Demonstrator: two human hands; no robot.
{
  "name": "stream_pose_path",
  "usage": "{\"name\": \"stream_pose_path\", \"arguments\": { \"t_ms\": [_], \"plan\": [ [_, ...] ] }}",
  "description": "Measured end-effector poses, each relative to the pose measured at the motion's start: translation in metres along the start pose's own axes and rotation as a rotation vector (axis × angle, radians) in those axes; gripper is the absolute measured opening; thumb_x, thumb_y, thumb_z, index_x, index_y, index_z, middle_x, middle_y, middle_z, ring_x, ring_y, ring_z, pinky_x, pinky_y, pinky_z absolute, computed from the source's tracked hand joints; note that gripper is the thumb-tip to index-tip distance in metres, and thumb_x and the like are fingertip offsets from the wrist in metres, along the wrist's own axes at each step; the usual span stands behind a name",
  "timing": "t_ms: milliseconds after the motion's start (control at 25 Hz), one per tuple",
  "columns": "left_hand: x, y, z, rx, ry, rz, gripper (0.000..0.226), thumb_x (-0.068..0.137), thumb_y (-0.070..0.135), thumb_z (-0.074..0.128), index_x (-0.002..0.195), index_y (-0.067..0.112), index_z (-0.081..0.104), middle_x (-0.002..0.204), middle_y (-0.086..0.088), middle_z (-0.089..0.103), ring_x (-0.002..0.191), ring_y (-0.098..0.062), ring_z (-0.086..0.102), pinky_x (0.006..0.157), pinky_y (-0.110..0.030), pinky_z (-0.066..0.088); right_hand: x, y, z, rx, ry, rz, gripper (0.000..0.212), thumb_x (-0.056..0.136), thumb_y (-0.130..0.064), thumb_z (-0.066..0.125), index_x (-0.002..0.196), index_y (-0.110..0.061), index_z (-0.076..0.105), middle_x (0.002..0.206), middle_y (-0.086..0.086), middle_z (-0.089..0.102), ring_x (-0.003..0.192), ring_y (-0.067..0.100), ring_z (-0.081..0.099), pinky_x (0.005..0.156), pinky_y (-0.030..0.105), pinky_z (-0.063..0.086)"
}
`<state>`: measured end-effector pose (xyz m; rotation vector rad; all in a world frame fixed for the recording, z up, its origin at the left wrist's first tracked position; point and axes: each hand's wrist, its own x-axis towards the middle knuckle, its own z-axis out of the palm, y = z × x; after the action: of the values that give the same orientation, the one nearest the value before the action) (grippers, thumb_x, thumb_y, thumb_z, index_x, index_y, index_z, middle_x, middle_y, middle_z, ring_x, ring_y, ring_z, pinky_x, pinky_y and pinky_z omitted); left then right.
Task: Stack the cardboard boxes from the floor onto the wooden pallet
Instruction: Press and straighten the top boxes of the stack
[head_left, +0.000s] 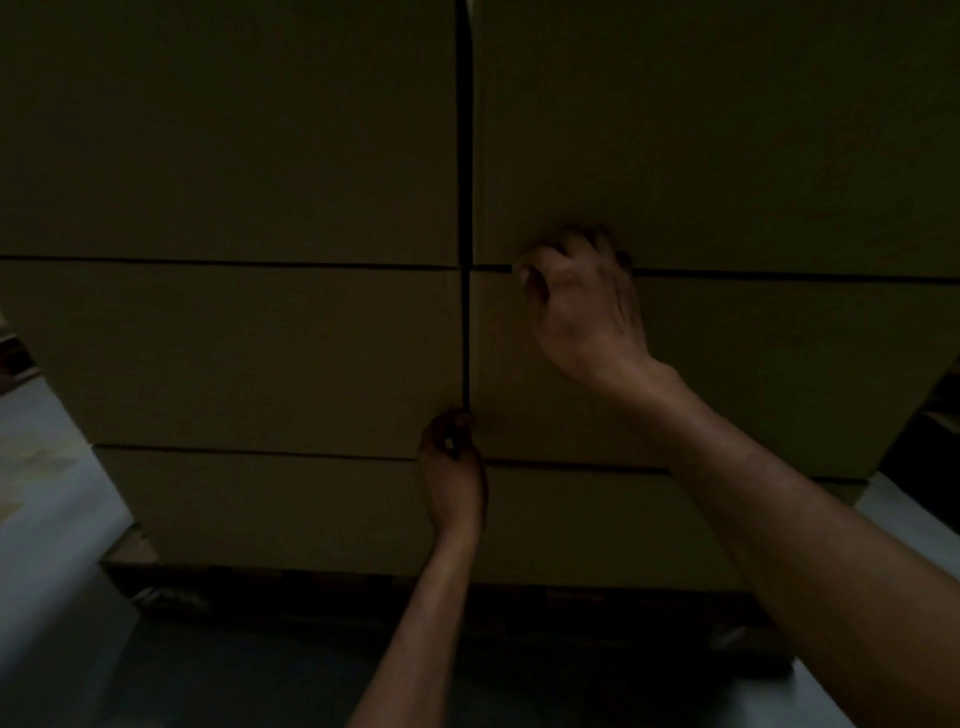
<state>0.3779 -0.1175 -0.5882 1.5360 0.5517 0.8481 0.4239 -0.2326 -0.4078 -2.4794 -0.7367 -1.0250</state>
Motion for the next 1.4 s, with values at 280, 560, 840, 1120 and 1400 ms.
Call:
{"name": "stream_pose_path", "arguments": {
  "t_ms": [280,560,840,1120,1400],
  "plan": [
    [0.006,-0.002,-0.007,0.035,-0.073,0.011,0.021,0.104,0.015,0.055,0.116,0.012,0.072,0.118,-0.004,0.066,0.109,-0.019,0.059,0.083,-0.019,0.038,0.009,0.000,-0.010,0.085,-0.091,0.025,0.025,0.101,-0.019,0.050,0.114,-0.025,0.071,0.124,0.001,0.060,0.124,0.025,0.044,0.102,0.042,0.038],
    [0.013,0.001,-0.012,0.013,-0.165,-0.037,0.016,0.104,0.020,0.055,0.110,0.023,0.069,0.112,-0.011,0.071,0.101,-0.030,0.066,0.075,-0.028,0.046,0.010,0.003,-0.004,0.158,-0.051,0.026,0.023,0.098,-0.015,0.052,0.110,-0.024,0.070,0.114,-0.001,0.064,0.112,0.021,0.051,0.083,0.031,0.035],
    [0.011,0.009,-0.012,-0.057,-0.120,-0.024,0.018,0.103,0.017,0.057,0.114,0.016,0.071,0.111,-0.005,0.073,0.107,-0.025,0.067,0.081,-0.024,0.047,-0.002,0.006,0.006,0.226,-0.039,-0.035,0.022,0.100,-0.021,0.056,0.117,-0.025,0.069,0.121,0.000,0.062,0.117,0.022,0.052,0.093,0.040,0.049],
    [0.017,0.118,-0.007,-0.056,-0.046,0.416,0.022,0.103,0.023,0.061,0.123,0.023,0.070,0.109,0.010,0.070,0.095,0.003,0.065,0.077,-0.014,0.051,-0.001,0.025,-0.004,0.274,0.140,-0.025,0.016,0.095,-0.016,0.068,0.110,-0.016,0.073,0.113,0.005,0.062,0.101,0.024,0.061,0.081,0.038,0.056],
    [0.039,0.154,-0.003,0.083,0.019,0.500,0.027,0.101,0.023,0.063,0.127,0.023,0.071,0.110,0.013,0.070,0.095,-0.004,0.066,0.077,-0.010,0.049,0.032,0.023,-0.037,0.025,0.264,-0.082,0.056,0.089,-0.034,0.074,0.140,-0.020,0.056,0.143,0.008,0.048,0.130,0.028,0.043,0.101,0.042,0.046]
  ]
}}
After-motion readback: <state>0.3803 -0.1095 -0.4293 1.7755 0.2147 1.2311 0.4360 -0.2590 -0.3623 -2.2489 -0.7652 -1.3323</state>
